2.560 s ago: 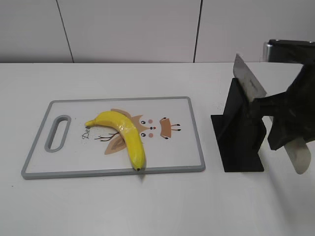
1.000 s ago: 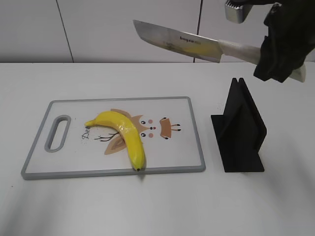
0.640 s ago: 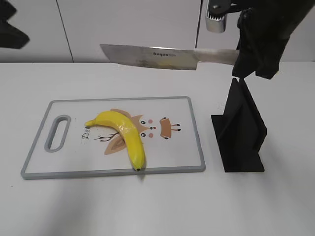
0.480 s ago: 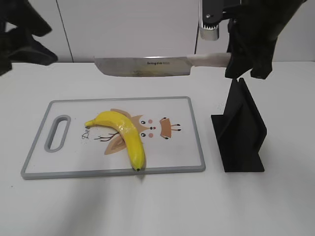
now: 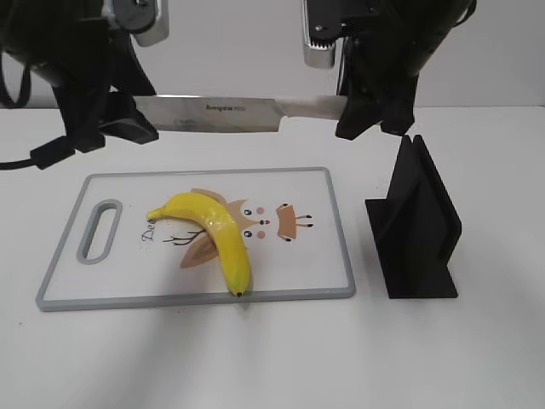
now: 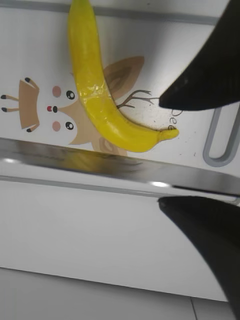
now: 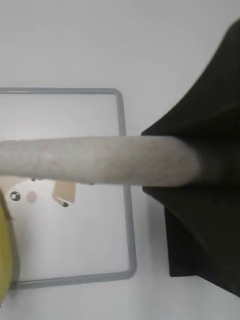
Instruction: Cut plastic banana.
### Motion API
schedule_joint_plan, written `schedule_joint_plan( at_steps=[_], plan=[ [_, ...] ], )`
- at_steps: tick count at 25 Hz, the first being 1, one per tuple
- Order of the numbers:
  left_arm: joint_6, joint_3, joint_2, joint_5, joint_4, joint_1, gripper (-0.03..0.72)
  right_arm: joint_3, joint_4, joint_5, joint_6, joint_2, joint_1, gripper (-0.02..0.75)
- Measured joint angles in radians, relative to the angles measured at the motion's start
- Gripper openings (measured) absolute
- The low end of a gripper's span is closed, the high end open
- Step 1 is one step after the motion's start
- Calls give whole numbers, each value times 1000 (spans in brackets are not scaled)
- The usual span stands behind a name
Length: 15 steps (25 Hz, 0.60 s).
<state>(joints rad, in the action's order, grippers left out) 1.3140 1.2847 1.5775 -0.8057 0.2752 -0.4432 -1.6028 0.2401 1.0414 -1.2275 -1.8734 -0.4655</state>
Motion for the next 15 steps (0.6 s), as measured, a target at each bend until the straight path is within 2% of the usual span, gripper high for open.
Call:
schedule_joint_plan(
  at_steps=[4, 11, 15],
  plan=[
    [0, 3, 49, 33, 0, 0, 475, -10, 52, -6, -38, -19, 0, 167],
    [0, 3, 70, 43, 0, 0, 254, -11, 61, -10, -51, -42, 0, 167],
    [0, 3, 70, 43, 0, 0, 226, -11, 62, -4, -51, -66, 0, 167]
  ],
)
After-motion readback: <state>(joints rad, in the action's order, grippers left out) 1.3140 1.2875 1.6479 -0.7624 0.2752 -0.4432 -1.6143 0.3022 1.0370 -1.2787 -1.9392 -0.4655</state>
